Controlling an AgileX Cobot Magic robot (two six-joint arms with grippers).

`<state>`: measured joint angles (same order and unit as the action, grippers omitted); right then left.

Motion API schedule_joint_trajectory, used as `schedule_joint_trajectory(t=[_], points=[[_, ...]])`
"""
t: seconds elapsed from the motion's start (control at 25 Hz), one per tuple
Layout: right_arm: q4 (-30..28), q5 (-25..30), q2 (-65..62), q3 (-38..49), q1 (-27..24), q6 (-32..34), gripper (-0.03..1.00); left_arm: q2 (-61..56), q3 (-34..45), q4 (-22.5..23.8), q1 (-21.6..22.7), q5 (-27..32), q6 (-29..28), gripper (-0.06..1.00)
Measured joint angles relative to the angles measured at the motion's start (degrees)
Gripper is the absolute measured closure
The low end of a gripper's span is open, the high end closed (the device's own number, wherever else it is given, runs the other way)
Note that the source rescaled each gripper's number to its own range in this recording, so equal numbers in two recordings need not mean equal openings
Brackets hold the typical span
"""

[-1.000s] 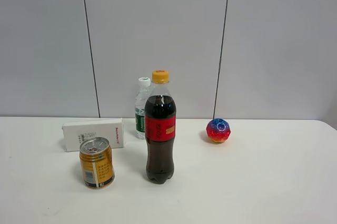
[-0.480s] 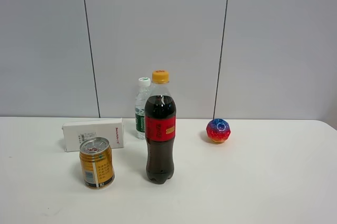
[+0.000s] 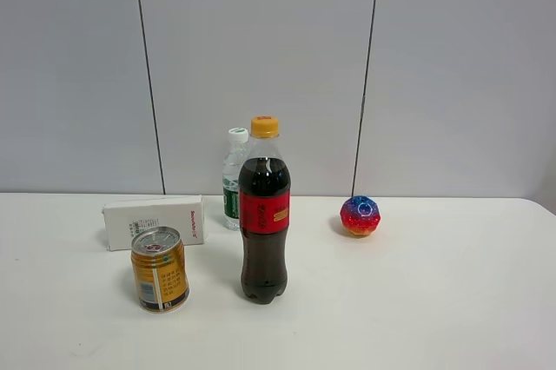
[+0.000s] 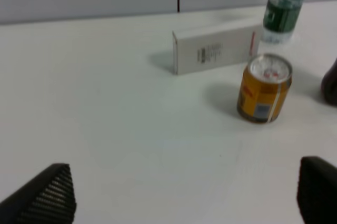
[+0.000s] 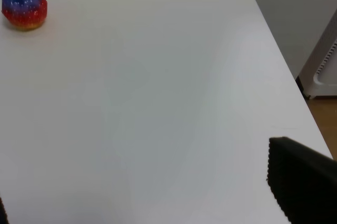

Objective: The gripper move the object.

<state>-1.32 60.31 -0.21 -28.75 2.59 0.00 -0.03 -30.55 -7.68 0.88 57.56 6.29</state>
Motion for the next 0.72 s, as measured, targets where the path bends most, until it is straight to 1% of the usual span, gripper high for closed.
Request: schedule_joint_trajectory(t=[0.08,0.24,0.72], points=[[0.00,0.00,0.00,0.00,0.00,0.00,-0.03,-0.23,0.19,0.06,0.00,0.23,0.03,0.44],[0.00,0.00,0.00,0.00,0.00,0.00,-0.03,-0.29,1.30,1.34,0.00,2.58,0.66,0.44],[0.00,0.00,0.00,0.00,0.00,0.00,-0.03,-0.29,1.38,1.82,0.00,2.82,0.65,0.44]])
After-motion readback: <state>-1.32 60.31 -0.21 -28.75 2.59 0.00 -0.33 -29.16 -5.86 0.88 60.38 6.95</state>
